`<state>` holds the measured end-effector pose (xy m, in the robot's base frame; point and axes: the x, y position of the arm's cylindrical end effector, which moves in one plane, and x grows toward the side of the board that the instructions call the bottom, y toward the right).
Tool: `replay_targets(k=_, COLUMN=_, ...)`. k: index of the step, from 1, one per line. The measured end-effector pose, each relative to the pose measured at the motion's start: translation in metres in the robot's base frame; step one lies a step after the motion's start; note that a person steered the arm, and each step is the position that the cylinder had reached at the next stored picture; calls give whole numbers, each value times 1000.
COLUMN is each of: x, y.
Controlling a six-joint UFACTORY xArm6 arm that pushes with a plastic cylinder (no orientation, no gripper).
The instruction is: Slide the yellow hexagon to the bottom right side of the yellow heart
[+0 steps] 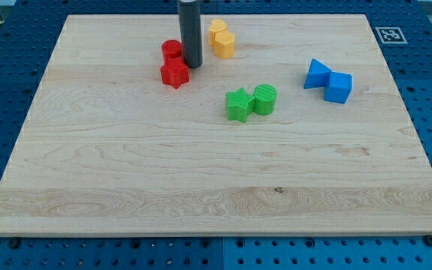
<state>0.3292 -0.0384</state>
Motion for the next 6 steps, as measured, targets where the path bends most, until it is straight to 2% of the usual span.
replay_targets(k=5, x=-39, y=30)
replay_targets(k=6, x=-57, y=5)
